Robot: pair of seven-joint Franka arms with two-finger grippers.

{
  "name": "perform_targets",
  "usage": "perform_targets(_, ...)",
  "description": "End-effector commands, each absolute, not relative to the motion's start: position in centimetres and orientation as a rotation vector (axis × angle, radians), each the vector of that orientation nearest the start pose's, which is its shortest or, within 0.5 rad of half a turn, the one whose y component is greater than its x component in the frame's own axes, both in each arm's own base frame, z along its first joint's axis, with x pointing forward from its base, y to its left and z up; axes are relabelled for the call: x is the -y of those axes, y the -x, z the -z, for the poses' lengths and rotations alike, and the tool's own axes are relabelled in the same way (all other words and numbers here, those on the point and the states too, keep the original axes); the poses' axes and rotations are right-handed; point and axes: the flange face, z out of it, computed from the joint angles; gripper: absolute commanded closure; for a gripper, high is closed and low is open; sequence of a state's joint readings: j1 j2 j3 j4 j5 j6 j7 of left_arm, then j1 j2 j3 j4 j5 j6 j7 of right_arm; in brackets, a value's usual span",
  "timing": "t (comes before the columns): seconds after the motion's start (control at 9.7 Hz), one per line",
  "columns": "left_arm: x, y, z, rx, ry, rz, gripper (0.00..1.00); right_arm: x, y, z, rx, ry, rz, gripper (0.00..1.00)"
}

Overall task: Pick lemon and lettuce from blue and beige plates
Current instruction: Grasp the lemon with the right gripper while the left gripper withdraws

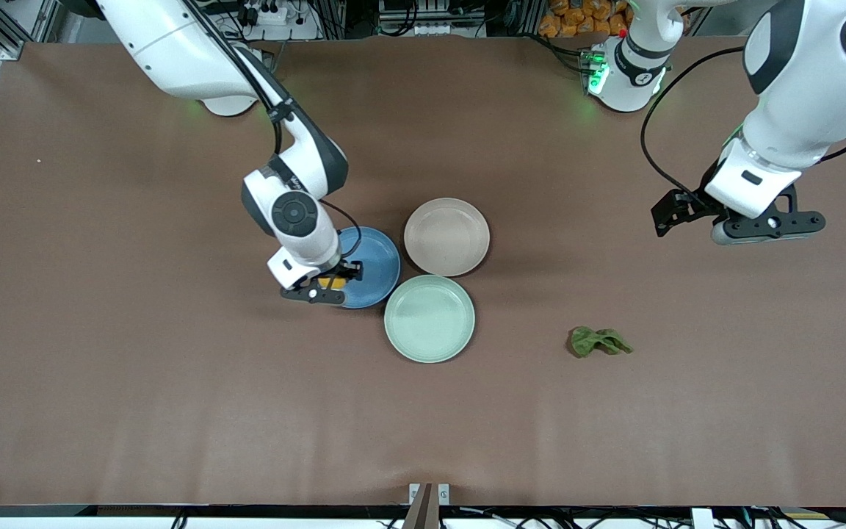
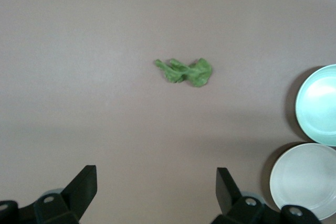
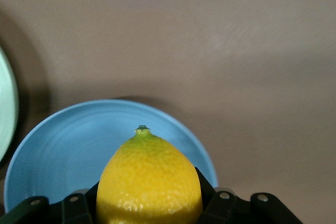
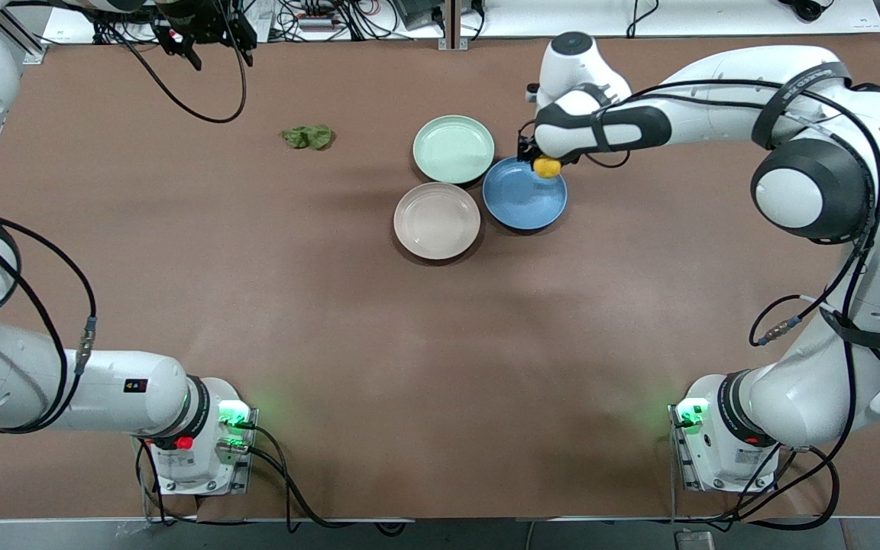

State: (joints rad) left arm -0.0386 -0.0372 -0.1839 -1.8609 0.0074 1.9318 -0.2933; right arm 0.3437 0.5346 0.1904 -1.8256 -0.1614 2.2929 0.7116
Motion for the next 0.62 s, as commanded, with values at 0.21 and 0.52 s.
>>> perform_targets(0.21,13.2,-54.4,-57.8,0.038,3.159,0.129,0.0,-24.9,-58.1,-29.0,0.031,3.213,-0.096,0.54)
perform_targets(0.52,13.4,-54.2,-61.0,0.005,3.15,0.09,0.0,-18.0,-60.0,-30.8,0.176,3.217,-0.15,0.53)
